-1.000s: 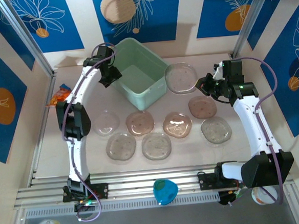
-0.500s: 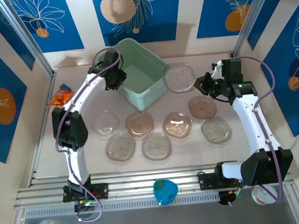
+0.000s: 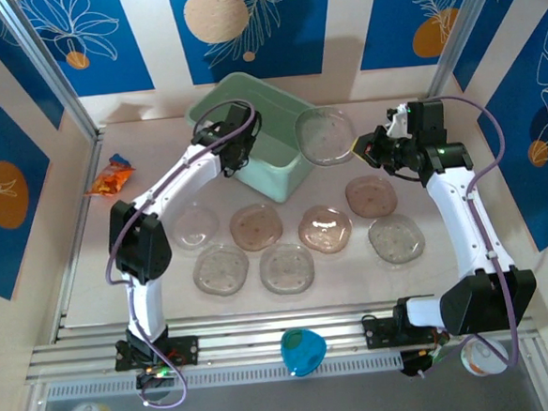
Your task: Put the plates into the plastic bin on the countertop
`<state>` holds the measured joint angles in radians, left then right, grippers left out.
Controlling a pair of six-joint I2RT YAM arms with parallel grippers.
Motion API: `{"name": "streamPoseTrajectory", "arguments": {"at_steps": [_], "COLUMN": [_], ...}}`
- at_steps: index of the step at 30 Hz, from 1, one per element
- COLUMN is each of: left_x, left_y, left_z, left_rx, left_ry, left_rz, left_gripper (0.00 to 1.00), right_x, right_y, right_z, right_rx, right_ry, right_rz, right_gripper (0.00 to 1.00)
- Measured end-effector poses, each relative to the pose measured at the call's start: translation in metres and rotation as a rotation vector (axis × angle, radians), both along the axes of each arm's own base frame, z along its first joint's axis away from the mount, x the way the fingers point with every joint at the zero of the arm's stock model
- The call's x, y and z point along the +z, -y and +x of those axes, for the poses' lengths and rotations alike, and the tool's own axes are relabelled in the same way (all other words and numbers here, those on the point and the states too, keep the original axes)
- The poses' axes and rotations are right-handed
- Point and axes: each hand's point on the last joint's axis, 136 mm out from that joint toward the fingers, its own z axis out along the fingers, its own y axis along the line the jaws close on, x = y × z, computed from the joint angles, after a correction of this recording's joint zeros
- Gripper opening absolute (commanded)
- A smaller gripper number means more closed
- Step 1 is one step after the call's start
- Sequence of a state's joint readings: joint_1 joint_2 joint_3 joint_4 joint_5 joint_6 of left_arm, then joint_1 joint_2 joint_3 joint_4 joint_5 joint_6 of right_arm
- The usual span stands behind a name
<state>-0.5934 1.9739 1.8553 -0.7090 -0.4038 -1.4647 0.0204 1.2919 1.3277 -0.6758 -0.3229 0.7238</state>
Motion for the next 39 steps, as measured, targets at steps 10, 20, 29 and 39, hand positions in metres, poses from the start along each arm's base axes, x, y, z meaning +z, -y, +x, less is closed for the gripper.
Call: {"name": "streamPoseTrajectory", "arguments": {"at_steps": [10,20,29,39], "left_x": [0.007,0.047,0.095,0.093], "left_y": [0.015,-0.002,-0.064,-0.156], "left_z": [-0.005,-0.014,0.008,0.047], "left_rx": [-0.029,-0.095,-0.244,-0.445], "left_ry": [0.046,0.149,0.235,0.168], "left_rz": [0.029,0.108,0.265,0.449], "left_gripper": [0.56,0.76,0.9,0.97], "right_x": [0.018,0.031,0.01,-0.006], "right_y": [-0.006,-0.038,-0.064,-0.115], "right_z": [0.01,0.042,0.076,0.122], "right_rx": [0.024,0.074,0.031,-0.073], "right_ry": [0.018,0.015,-0.059,-0.082], "right_rz": [-0.005,-0.067,-0.1,-0.158], "right_gripper": [0.04,0.0,0.0,0.0]}}
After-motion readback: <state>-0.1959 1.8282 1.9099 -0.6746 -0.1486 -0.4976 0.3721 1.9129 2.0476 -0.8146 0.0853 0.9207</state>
